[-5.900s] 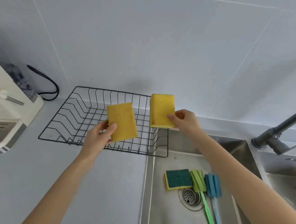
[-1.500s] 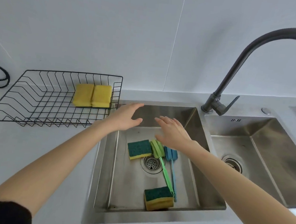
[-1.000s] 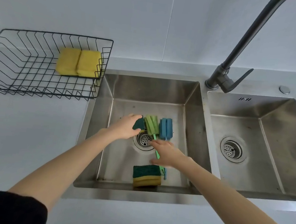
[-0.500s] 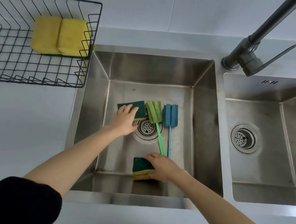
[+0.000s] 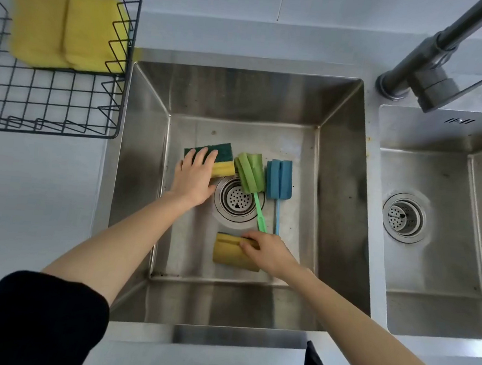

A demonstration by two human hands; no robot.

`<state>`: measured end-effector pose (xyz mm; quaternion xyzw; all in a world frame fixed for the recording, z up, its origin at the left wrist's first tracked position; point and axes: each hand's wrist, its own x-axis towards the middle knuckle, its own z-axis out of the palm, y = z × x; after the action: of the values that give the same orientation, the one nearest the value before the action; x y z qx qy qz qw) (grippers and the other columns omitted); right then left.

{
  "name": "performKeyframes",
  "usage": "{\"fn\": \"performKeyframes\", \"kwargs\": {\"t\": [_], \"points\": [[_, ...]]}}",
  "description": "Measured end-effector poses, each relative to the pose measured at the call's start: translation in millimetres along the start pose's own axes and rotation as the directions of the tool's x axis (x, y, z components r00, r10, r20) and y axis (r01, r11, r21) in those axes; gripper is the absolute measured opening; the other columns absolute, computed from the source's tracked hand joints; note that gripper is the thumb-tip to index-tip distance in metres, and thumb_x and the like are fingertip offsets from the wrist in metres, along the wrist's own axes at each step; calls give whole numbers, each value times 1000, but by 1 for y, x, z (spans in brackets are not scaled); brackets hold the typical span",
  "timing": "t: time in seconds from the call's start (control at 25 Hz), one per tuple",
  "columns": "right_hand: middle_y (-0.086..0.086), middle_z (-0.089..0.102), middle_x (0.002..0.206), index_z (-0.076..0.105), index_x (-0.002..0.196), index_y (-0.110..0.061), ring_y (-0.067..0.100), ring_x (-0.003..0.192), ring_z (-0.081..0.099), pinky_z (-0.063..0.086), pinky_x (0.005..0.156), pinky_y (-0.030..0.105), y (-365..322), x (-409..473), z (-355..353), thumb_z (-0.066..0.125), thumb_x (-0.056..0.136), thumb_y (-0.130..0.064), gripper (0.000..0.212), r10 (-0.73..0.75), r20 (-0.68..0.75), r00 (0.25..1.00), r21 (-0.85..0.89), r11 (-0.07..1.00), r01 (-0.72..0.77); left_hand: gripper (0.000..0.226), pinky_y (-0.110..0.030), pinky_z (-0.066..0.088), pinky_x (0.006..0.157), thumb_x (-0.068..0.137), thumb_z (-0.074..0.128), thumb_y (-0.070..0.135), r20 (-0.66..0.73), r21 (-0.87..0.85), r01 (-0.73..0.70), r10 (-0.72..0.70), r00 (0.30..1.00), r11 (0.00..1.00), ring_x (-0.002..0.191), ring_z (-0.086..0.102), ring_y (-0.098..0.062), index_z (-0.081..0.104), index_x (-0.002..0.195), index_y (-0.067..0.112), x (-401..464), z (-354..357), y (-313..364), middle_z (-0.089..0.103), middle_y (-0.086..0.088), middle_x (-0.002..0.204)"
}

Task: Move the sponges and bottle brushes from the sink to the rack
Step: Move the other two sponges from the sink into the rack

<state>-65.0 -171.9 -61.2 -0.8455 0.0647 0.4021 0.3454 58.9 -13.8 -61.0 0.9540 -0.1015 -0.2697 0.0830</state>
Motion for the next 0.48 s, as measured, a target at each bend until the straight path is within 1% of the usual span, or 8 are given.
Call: {"fn": "performKeyframes", "kwargs": {"t": [0.12,0.2,0.28,0.36,0.4,0.48], "points": [[7,65,123,61,122,-18,26,115,56,43,98,31,1,9,-3,45,94,-29,34,114,19,993,122,986,-116,70,-46,25,110,84,58,18,-50,26,1,0,999,1000,138,22,-32,19,142,13,5,-1,-2,26,-10,150],[6,63,125,60,122,-18,24,117,55,41,97,28,1,9,-5,43,95,-29,34,137,42,990,154,978,-142,64,-44,31,105,85,55,15,-100,57,3,3,995,998,133,29,-32,24,141,12,4,-1,-2,32,-10,146],[5,62,125,59,123,-17,23,116,54,39,93,26,-1,7,-6,41,96,-29,35,147,54,988,198,968,-155,60,-44,35,101,86,54,15,-107,44,27,-22,994,999,129,33,-34,26,139,10,1,-2,0,35,-12,144],[5,61,120,59,122,-16,21,108,54,41,93,27,-2,6,-9,41,96,-30,34,177,45,983,261,948,-182,57,-46,38,97,87,53,16,-93,-17,73,-74,993,997,125,38,-37,28,138,9,-5,-4,3,39,-15,141],[5,60,114,59,121,-15,20,102,53,44,92,30,-2,5,-11,42,96,-30,34,202,36,979,297,933,-203,56,-46,39,96,87,53,17,-81,-71,103,-109,991,992,123,40,-37,29,137,9,-8,-6,5,40,-15,140],[3,55,104,58,119,-13,19,94,51,49,83,30,-4,2,-15,41,96,-30,34,249,24,968,370,898,-240,55,-45,40,94,86,53,19,-53,-191,156,-168,984,969,121,44,-38,32,136,8,-16,-9,5,43,-16,137]]}}
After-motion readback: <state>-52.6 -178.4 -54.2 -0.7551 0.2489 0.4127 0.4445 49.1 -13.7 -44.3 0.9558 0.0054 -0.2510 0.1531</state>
